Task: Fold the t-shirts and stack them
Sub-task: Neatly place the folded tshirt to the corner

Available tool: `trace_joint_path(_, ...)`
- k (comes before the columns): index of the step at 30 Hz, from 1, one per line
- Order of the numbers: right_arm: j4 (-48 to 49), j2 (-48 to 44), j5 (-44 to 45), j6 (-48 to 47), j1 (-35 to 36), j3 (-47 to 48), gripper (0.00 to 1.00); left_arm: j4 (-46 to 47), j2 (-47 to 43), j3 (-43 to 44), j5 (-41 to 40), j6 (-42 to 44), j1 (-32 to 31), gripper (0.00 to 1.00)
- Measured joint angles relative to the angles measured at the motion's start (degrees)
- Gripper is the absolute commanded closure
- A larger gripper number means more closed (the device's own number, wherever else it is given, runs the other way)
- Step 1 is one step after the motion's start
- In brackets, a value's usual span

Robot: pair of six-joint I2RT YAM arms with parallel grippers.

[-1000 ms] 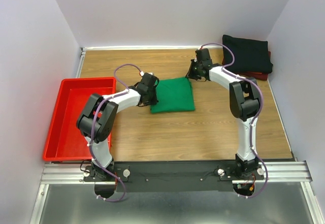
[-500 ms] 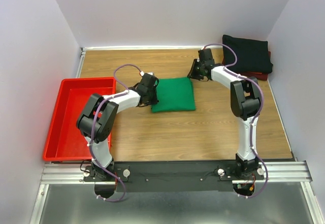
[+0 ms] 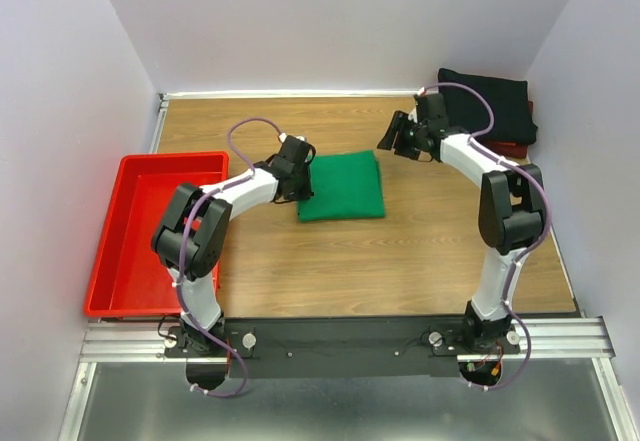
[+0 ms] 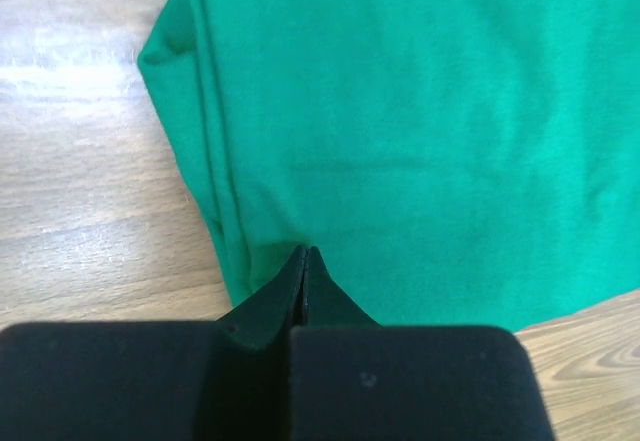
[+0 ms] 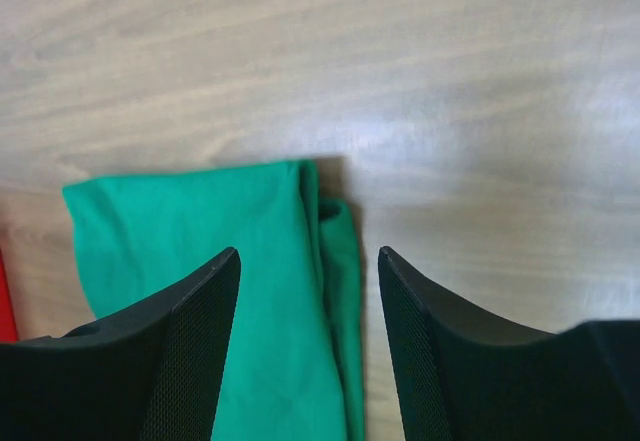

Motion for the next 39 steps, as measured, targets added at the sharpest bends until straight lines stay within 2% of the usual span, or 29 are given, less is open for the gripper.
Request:
trace_joint_path(8,-0.57,-0.59,-5.7,-0.96,0.76,-7.67,0.27,-1.4,0.37,2.78,0.35,1.18,0.0,1.0)
trace_joint_path(20,-0.37,-0.11,-9.77,-0.66,3.87,-8.87,0.3,-1.84,0.76,2.97,0.42,1.86,0.0,1.0)
trace_joint_path(25,-0.11,0.2,-9.55,0.63,5.4,-10.32,0.32,-1.88,0.74,2.97,0.42,1.9,0.0,1.0)
trace_joint_path(39,0.68,-2.69,-2.78,1.6,5.03,-13.2,0.27,-1.9,0.74,2.95,0.42,2.1,0.0,1.0)
